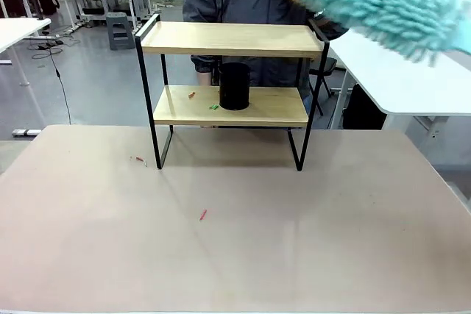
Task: Clean the shelf.
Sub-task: Clean the specific tier of the Shelf with the Duster once objects are removed.
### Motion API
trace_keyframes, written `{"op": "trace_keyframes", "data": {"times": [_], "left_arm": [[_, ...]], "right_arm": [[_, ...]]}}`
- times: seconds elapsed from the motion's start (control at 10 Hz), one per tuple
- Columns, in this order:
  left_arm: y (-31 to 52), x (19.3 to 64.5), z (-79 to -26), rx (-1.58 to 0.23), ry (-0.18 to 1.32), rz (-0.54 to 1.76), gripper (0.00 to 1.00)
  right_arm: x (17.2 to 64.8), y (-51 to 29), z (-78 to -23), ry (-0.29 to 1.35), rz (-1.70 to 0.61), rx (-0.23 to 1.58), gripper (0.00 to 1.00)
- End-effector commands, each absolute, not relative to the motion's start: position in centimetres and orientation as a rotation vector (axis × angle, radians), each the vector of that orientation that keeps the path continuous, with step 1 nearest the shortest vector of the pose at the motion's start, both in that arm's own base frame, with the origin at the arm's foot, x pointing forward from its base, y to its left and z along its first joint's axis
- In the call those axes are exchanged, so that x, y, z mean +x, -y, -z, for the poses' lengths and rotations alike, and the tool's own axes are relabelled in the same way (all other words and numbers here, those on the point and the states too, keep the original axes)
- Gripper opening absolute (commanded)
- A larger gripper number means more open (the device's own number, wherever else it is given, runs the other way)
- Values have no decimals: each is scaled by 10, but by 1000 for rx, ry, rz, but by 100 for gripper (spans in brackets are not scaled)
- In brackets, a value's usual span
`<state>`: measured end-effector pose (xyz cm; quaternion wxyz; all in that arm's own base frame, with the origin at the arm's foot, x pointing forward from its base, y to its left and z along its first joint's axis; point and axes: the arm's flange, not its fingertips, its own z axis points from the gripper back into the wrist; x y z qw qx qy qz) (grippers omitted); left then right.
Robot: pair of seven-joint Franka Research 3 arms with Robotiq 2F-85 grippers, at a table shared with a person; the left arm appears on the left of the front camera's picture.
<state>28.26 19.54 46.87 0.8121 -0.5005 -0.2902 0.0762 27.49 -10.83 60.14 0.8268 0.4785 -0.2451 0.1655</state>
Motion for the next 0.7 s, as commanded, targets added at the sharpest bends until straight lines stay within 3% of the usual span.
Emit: {"op": "trace_keyframes", "data": {"times": [0.0,0.2,0.4,0.5,0.6], "left_arm": [[-194,284,-468,-1079,642,-148,100],[-194,284,-468,-1079,642,-148,100],[-194,284,-468,-1079,642,-148,100],[-194,284,-468,-1079,642,-148,100],[-194,284,-468,-1079,642,-148,100]], "right_arm": [[262,124,-545,624,69,971,12],[266,133,-487,547,258,972,12],[300,120,-456,369,293,891,12],[260,162,-479,523,229,922,12],[260,162,-479,523,229,922,12]]}}
